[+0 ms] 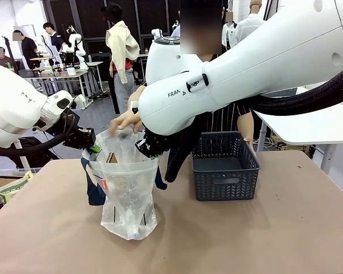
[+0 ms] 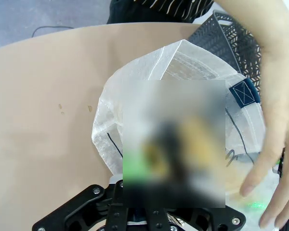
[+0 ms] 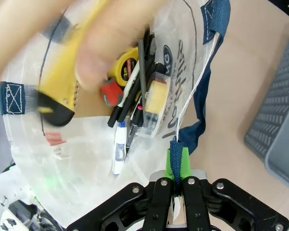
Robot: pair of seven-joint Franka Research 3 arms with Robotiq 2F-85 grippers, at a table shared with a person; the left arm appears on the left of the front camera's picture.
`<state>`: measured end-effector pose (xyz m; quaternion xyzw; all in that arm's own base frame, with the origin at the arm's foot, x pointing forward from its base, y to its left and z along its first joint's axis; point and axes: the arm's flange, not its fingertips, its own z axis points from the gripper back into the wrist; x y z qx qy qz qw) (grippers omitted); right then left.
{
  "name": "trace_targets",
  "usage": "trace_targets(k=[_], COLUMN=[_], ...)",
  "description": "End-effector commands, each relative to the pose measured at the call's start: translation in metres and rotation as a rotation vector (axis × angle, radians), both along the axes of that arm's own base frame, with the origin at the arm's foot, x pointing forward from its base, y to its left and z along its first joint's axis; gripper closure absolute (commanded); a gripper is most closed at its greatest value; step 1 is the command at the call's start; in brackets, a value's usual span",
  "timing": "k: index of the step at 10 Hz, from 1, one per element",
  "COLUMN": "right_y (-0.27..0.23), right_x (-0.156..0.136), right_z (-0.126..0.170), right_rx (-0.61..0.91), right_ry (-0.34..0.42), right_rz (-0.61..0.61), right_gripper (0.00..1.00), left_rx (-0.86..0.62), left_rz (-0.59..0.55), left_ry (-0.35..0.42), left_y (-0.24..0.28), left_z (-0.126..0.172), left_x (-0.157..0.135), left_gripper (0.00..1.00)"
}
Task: Transfer purchased items from the store into the shopping bag.
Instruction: Move the Reusable shopping bag to the right side of the table.
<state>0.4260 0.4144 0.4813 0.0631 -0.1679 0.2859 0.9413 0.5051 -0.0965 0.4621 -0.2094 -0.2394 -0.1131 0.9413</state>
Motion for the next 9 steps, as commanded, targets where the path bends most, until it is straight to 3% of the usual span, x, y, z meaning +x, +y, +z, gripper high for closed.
trace_targets(k=[1,6,9], right_y=[-0.0019,-0.0019,-0.0019], right_x=[-0.0007,-0.0007,-0.0007], right_z=[0.0013,0.0013,0.0013], right_rx=[0.001,0.001,0.001], right_ry=[-0.001,-0.001,-0.001], right_rz=[-0.004,-0.004,-0.004], right_gripper=[1.00,1.00,1.00], left_rx=[-0.001,-0.001,-0.083], left_rz=[0.003,0.003,-0.036], left_ry=[-0.006,-0.006,-0.029], left_y=[0.0012,0.0012,-0.0033], left_z=[0.0015,0.0015,0.0007], left_x=[-0.0025,-0.0025,-0.0043], left_gripper=[1.00,1.00,0.42])
